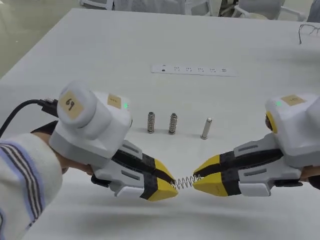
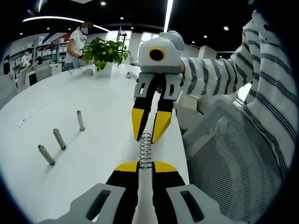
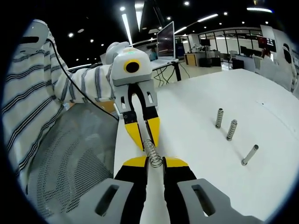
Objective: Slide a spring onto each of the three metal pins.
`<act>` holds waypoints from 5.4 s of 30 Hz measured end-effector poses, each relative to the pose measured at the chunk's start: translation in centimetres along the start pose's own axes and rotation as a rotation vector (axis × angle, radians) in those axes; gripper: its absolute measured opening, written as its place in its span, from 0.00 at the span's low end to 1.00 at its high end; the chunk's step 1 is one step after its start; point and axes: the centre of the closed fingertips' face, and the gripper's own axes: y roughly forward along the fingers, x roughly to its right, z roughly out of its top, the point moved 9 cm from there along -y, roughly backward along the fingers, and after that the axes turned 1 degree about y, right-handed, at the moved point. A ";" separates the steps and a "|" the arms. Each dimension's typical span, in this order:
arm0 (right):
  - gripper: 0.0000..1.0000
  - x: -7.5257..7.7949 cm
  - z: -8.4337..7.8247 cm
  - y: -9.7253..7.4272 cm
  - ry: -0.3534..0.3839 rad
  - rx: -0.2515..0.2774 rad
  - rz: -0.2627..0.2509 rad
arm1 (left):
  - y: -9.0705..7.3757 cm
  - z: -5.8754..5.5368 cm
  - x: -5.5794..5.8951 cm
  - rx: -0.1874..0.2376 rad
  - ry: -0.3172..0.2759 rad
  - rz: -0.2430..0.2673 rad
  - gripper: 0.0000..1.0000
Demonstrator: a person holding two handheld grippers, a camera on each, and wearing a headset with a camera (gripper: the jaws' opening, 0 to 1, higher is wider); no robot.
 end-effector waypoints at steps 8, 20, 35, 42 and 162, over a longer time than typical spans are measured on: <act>0.09 0.1 0.7 -0.1 -0.062 -0.065 0.021 | 0.1 -0.2 0.1 0.010 -0.011 0.004 0.02; 0.08 0.0 3.1 -0.4 -0.236 -0.198 0.027 | 0.1 -0.1 0.2 0.079 -0.011 0.056 0.02; 0.08 -0.5 5.5 -0.1 -0.371 -0.332 0.047 | 0.2 -0.1 0.4 0.140 -0.007 0.115 0.02; 0.08 -0.7 6.4 0.0 -0.389 -0.424 0.034 | 0.3 0.0 0.5 0.169 -0.014 0.135 0.02; 0.08 1.0 7.3 0.1 -0.376 -0.554 0.022 | -0.6 -2.1 -1.3 0.221 -0.115 0.426 0.73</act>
